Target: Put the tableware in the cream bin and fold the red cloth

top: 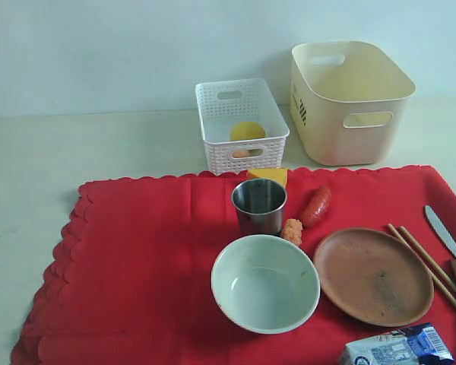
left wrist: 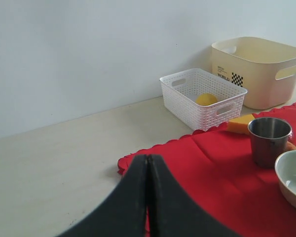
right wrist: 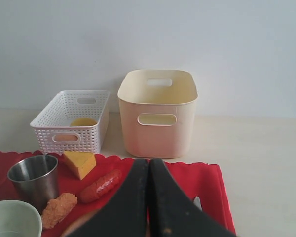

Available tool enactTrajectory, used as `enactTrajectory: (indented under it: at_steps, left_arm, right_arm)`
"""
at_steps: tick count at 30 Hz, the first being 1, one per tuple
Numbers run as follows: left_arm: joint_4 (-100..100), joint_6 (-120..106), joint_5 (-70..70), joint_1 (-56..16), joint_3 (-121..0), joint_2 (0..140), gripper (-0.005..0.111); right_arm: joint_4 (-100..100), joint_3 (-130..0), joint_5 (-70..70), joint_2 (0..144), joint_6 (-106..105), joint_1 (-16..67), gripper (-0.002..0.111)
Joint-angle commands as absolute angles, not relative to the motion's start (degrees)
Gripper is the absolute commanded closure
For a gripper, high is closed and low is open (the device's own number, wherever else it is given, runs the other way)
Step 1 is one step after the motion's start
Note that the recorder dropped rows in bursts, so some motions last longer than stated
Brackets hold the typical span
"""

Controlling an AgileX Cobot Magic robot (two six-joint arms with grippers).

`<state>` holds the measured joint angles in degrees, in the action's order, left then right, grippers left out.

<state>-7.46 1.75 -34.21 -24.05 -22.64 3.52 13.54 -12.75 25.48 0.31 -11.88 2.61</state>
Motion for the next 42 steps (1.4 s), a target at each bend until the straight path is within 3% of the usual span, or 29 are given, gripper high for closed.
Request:
enactTrajectory:
  at_steps: [1,20,28,38,42]
  left_arm:
    - [-6.9,1.5,-34.0,-23.9,-22.6,3.1,0.107]
    - [-6.9,1.5,-33.9,-23.9,-22.0,3.1,0.107]
    - [-11.5,1.5,-27.0,-23.7,-17.8,1.4,0.107]
    - [-0.9,1.5,-25.6,-6.2,-10.2,0.0,0.107]
    - [-0.8,1.5,-25.1,-2.7,-6.4,0.0,0.107]
  right_arm:
    - [13.4,-12.5,23.0,0.0,-12.3,2.6,0.108]
    - [13.6,-12.5,22.0,0.0,-12.3,2.6,0.108]
    - [13.6,-12.5,22.0,0.0,-12.3,2.6,0.108]
    - [17.1,-21.3,23.7,0.0,-15.3,2.6,0.108]
    - [21.5,-22.4,26.2,0.0,-14.9,2.6,0.108]
